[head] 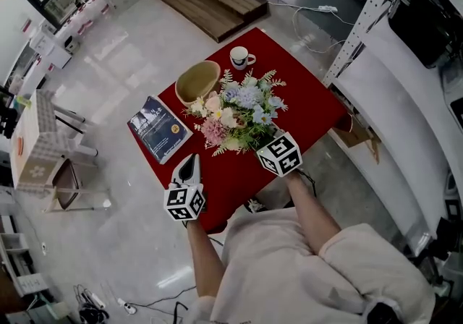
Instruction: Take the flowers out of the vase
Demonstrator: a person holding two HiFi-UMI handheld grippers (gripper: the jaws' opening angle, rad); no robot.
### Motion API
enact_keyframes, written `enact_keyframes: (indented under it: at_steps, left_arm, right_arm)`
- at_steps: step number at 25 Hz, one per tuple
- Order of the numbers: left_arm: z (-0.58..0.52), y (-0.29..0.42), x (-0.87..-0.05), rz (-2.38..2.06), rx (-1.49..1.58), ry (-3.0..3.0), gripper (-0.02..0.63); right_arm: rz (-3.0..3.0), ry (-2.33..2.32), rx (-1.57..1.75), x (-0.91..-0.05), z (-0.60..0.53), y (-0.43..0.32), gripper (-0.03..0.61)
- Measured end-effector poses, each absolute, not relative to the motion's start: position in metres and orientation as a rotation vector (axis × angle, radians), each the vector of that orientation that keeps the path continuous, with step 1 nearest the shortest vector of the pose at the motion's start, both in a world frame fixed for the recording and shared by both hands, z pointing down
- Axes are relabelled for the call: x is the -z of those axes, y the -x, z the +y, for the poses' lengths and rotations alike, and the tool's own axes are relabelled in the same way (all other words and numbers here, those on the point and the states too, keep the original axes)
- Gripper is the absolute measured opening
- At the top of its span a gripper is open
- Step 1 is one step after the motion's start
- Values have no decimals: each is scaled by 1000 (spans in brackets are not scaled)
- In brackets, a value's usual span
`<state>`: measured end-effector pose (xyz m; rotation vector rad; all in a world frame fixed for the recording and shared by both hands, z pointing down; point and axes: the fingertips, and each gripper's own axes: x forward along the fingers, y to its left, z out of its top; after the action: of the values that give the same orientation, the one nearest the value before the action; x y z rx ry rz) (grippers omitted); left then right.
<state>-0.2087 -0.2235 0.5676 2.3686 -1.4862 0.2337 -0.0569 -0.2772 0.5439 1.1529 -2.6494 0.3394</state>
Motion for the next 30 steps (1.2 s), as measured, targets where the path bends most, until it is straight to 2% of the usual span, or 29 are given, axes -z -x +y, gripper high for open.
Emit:
enact_keyframes:
  at_steps: [30]
  left_arm:
    - [-240,182,-542,-1464,-208,-2443,8]
  right_arm:
    - [-2767,-1207,-599,-473,-308,39,35]
